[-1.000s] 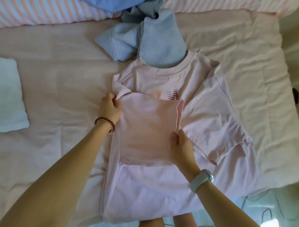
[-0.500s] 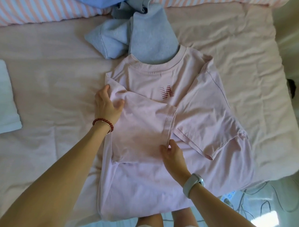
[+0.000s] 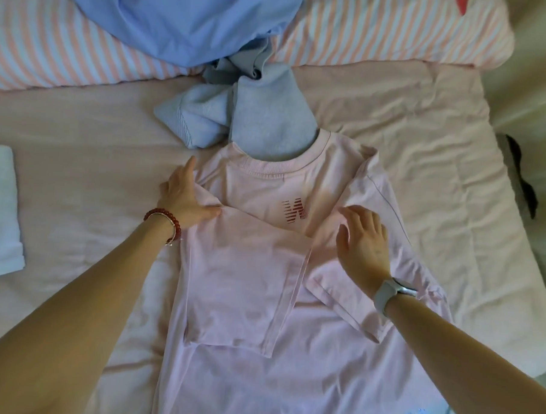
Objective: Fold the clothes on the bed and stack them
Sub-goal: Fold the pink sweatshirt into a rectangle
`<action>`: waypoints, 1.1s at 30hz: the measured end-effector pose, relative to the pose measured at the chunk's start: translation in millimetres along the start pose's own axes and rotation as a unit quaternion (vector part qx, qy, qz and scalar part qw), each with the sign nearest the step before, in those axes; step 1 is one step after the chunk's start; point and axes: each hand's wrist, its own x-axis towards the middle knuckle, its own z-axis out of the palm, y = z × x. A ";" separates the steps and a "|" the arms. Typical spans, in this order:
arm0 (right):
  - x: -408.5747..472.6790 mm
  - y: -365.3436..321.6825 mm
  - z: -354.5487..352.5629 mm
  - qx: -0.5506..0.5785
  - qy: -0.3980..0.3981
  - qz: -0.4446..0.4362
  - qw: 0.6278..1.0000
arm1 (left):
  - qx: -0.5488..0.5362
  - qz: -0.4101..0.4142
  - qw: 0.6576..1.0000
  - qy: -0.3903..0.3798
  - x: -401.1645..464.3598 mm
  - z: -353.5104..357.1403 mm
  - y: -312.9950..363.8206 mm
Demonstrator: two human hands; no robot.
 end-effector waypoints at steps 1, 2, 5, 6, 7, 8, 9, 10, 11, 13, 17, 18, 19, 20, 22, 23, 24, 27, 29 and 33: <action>17.6 8.5 -1.6 -0.027 -0.009 -0.008 1.000 | -0.006 0.002 1.000 0.001 4.3 -2.8 2.8; 35.0 17.2 -2.7 -0.063 -0.027 -0.023 0.997 | -0.016 0.000 1.000 0.003 8.5 -5.8 5.5; 87.2 40.2 -4.5 -0.137 -0.095 -0.047 0.985 | -0.034 -0.032 0.999 -0.011 21.0 -11.2 9.4; 103.2 44.0 -4.9 -0.134 -0.113 -0.040 0.984 | -0.040 -0.044 0.998 -0.015 24.2 -12.1 11.0; 117.9 45.9 -5.0 -0.122 -0.129 -0.028 0.984 | -0.053 -0.041 0.998 -0.007 27.0 -12.5 12.5; 131.5 45.8 -4.6 -0.105 -0.147 -0.012 0.983 | -0.056 -0.038 0.998 0.014 28.1 -12.1 14.2; 144.0 44.1 -4.2 -0.086 -0.168 0.008 0.982 | -0.055 -0.023 0.997 0.038 28.0 -12.9 16.5; 155.8 41.7 -3.9 -0.068 -0.186 0.027 0.980 | -0.053 -0.014 0.997 0.047 27.1 -14.3 19.8; 164.8 39.2 -5.2 -0.055 -0.195 0.046 0.978 | -0.054 -0.004 0.997 0.054 25.9 -15.6 22.4; 174.5 32.3 -12.3 -0.039 -0.195 0.063 0.978 | -0.051 0.024 0.995 0.077 20.2 -18.9 29.7; 156.1 28.1 -29.3 -0.002 -0.124 0.002 0.992 | -0.002 0.096 0.983 0.156 -2.6 -23.0 39.2; 146.1 29.9 -32.2 -0.003 -0.078 -0.028 0.997 | 0.012 0.120 0.977 0.176 -12.3 -23.3 39.0; 132.7 32.6 -36.5 -0.009 -0.035 -0.059 0.998 | 0.030 0.142 0.971 0.191 -24.5 -23.4 39.1; 117.6 35.9 -41.5 -0.011 0.001 -0.087 0.996 | 0.048 0.157 0.965 0.205 -38.4 -23.0 38.1; 84.1 43.4 -55.5 0.004 0.044 -0.133 0.990 | 0.071 0.185 0.953 0.230 -71.4 -21.2 37.3; 66.4 47.4 -63.3 0.011 0.055 -0.157 0.986 | 0.077 0.201 0.948 0.236 -88.6 -18.7 36.6; 49.0 52.6 -70.2 0.012 0.061 -0.183 0.981 | 0.080 0.211 0.946 0.234 -106.0 -15.2 35.8; -4.9 69.2 -86.1 -0.002 0.030 -0.236 0.971 | 0.112 0.255 0.940 0.195 -156.2 0.0 28.5; -40.8 82.8 -91.2 -0.011 -0.002 -0.269 0.963 | 0.154 0.298 0.927 0.169 -184.9 12.3 17.4; -101.9 107.4 -90.2 -0.051 -0.079 -0.379 0.921 | 0.230 0.419 0.875 0.081 -226.5 37.8 -17.5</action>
